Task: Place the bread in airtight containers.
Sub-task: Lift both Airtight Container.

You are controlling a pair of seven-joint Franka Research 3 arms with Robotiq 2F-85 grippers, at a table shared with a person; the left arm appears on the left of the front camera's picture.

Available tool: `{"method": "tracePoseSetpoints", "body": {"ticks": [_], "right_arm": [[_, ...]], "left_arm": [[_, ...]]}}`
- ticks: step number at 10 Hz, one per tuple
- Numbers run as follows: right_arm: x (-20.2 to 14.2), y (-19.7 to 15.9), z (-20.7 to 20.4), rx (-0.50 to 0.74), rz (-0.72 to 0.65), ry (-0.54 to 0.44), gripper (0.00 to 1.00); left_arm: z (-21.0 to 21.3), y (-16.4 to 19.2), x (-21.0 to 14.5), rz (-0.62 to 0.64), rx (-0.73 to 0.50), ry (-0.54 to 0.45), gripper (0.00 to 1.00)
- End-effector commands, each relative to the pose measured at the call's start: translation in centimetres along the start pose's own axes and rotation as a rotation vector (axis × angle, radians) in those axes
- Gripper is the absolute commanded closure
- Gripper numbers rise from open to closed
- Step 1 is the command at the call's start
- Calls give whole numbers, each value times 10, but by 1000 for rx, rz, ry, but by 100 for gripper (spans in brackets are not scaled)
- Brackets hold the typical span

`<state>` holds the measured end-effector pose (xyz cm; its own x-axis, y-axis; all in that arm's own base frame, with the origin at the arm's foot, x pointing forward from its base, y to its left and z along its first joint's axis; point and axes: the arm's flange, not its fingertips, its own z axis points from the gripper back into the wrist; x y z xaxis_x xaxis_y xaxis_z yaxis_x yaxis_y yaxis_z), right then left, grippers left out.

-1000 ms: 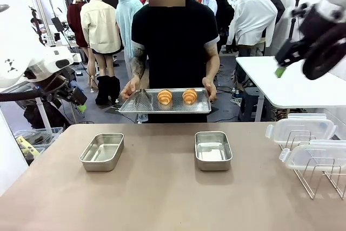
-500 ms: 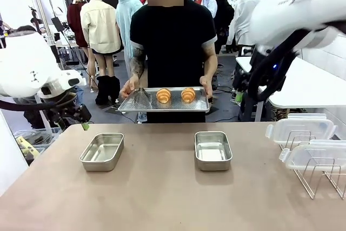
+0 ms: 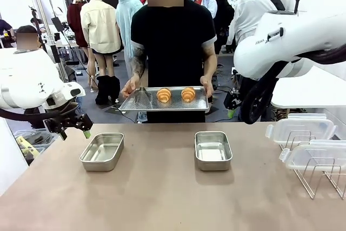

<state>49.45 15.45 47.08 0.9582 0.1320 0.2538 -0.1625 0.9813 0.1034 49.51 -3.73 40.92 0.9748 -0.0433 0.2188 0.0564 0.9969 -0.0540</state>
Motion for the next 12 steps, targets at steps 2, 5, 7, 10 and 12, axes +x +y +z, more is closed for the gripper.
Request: {"method": "tracePoseSetpoints", "body": {"ticks": [2, 5, 7, 10, 12], "right_arm": [[0, 0, 0, 0, 0, 0, 0], [35, 13, -46, -43, -19, 65, 0], [51, 23, -78, -56, -7, 132, 0], [77, 36, -136, -88, 40, 214, 0], [90, 31, -167, -100, 20, 246, 0]], "left_arm": [[0, 0, 0, 0, 0, 0, 0], [-39, -3, 29, -1, -35, 41, 0], [-60, -4, 38, 6, -23, 106, 0], [-90, -5, 48, 14, -28, 144, 0], [-98, -1, 52, 23, -33, 171, 0]]}}
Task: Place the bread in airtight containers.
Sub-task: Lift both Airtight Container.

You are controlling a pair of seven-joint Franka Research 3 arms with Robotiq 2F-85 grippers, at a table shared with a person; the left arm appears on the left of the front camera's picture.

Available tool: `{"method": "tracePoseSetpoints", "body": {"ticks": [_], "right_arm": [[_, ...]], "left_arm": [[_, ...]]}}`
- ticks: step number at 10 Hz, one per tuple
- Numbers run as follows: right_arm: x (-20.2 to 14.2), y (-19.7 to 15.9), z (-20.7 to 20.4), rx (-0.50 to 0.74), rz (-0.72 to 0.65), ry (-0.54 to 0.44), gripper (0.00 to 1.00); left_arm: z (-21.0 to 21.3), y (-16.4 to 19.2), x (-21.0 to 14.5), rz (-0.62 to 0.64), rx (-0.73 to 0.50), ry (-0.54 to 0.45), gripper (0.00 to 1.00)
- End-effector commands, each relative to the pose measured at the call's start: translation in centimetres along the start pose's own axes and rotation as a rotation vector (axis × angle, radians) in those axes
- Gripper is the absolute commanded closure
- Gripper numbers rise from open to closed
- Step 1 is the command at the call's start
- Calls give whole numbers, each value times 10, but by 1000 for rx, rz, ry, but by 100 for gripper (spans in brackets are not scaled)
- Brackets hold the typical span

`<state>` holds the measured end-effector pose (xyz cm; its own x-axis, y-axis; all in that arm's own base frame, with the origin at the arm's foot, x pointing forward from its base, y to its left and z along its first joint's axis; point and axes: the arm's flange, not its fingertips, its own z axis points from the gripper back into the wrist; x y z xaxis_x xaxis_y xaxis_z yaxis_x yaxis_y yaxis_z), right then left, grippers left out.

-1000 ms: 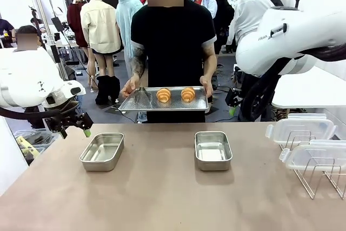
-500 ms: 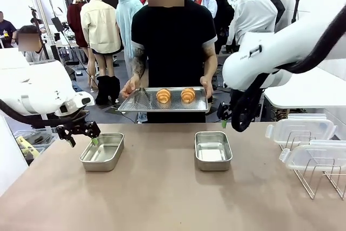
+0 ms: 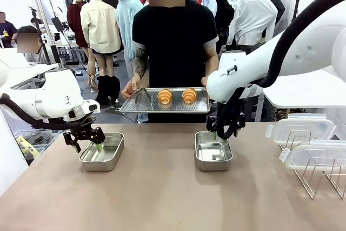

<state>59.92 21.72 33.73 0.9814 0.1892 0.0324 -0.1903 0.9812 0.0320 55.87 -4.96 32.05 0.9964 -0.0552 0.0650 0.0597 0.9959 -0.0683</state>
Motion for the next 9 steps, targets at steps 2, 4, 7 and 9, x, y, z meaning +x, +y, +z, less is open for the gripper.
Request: {"method": "tracePoseSetpoints", "body": {"ticks": [2, 4, 7, 9], "right_arm": [[13, -1, -14, -30, -47, 18, 0], [0, -4, -21, -52, -84, -16, 0], [-16, -5, -32, -42, -90, -30, 11], [-13, -4, -33, -18, -92, -51, 51]], "left_arm": [[2, 4, 8, 25, -24, 14, 0], [-1, 4, 9, 25, -15, 26, 0], [-1, 1, 5, 3, -4, 41, 0], [-3, 0, 7, 13, 5, 55, 39]]}}
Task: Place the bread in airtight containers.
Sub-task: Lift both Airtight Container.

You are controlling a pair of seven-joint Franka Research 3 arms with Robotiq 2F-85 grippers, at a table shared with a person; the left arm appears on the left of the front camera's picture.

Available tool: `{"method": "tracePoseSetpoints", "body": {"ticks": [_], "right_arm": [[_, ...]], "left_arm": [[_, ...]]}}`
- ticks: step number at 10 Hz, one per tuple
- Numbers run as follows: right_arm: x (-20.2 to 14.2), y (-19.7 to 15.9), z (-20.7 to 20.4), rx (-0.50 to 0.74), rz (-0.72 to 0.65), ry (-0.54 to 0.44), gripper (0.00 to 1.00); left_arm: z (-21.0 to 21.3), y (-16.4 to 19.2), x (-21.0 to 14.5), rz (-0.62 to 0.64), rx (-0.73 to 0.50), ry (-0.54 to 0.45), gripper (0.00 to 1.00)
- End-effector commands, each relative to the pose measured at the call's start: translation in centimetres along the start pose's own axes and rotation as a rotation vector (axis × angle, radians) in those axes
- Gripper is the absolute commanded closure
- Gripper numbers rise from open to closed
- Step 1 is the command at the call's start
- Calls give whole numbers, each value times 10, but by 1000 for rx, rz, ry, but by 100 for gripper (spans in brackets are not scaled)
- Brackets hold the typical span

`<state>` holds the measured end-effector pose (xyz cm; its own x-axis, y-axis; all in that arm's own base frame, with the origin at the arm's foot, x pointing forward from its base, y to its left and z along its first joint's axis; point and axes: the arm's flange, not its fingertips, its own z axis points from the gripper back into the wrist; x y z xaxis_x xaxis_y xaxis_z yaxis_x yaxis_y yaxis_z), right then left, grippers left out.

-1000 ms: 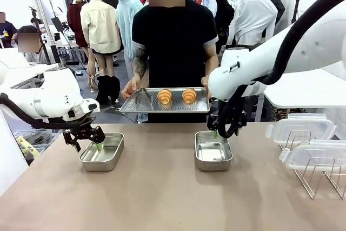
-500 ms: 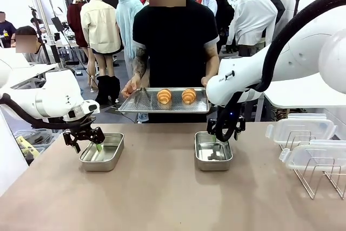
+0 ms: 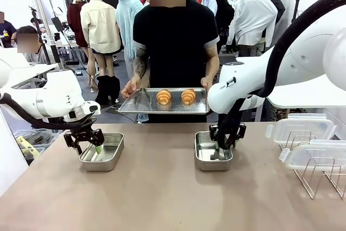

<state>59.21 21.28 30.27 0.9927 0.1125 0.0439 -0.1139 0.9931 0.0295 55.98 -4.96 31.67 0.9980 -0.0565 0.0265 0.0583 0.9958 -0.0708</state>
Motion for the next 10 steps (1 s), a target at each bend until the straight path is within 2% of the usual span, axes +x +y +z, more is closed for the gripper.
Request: {"method": "tracePoseSetpoints", "body": {"ticks": [1, 2, 3, 7, 10], "right_arm": [[-4, 2, 2, -6, -15, -47, 70], [-5, 3, 1, -16, -22, -58, 90], [-4, 4, 0, -21, -28, -51, 100], [-4, 2, 0, -4, -56, -58, 100], [4, 1, -4, -21, -129, 1, 100]], "left_arm": [[2, -2, 6, 14, 13, 19, 59], [2, -4, 5, -1, 14, 21, 79], [2, -5, 3, -7, 11, 24, 98], [7, -14, -4, -28, 33, 27, 100], [12, -15, -10, 5, 30, 21, 100]]}}
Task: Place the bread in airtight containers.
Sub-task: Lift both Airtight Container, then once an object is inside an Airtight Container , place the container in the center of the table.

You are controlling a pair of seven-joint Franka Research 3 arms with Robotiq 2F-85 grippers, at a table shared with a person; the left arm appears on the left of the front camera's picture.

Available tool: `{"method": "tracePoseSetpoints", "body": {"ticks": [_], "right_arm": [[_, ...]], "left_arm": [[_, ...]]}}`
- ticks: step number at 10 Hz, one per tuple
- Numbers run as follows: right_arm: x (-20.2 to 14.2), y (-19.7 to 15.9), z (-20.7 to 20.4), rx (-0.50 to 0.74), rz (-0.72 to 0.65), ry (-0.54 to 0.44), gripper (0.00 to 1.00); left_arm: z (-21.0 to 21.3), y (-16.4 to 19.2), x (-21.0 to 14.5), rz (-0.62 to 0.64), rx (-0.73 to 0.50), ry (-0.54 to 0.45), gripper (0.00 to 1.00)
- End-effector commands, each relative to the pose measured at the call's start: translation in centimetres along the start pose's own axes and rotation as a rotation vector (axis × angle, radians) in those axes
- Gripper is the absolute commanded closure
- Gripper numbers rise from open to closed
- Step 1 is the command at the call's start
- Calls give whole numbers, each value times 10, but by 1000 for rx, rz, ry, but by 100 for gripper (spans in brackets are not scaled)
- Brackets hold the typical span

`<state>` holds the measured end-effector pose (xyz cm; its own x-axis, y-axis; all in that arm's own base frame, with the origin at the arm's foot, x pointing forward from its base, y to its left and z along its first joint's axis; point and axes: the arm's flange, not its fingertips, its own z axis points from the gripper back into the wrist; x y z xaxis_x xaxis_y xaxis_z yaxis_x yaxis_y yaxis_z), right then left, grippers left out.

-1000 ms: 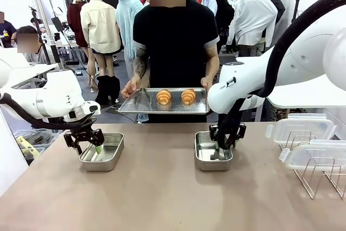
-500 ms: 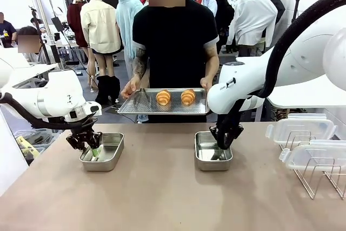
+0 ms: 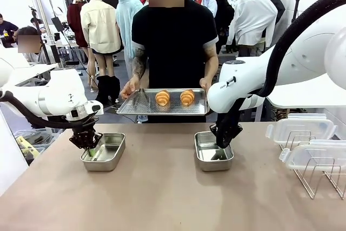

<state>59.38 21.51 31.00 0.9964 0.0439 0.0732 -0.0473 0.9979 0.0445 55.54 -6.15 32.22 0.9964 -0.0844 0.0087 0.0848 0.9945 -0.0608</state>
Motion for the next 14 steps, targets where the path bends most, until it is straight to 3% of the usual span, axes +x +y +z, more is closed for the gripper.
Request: {"method": "tracePoseSetpoints", "body": {"ticks": [1, 2, 3, 11, 12, 14], "right_arm": [[12, -2, -14, -37, -61, 119, 100], [0, 0, 0, 0, 0, 0, 100], [0, 0, 0, 0, 0, 0, 100], [0, 0, 0, 0, 0, 0, 100], [3, 2, 1, -2, -13, 18, 100], [-24, 6, 52, 51, -42, -36, 100]], "left_arm": [[9, -1, -8, 53, 8, -11, 100], [11, 4, -6, 66, -10, -23, 100], [2, 0, -1, 13, 0, -2, 100], [0, 0, -2, 21, -2, 3, 100], [19, -34, -21, 43, 25, -57, 100], [50, -60, -42, 104, 101, -101, 100]]}}
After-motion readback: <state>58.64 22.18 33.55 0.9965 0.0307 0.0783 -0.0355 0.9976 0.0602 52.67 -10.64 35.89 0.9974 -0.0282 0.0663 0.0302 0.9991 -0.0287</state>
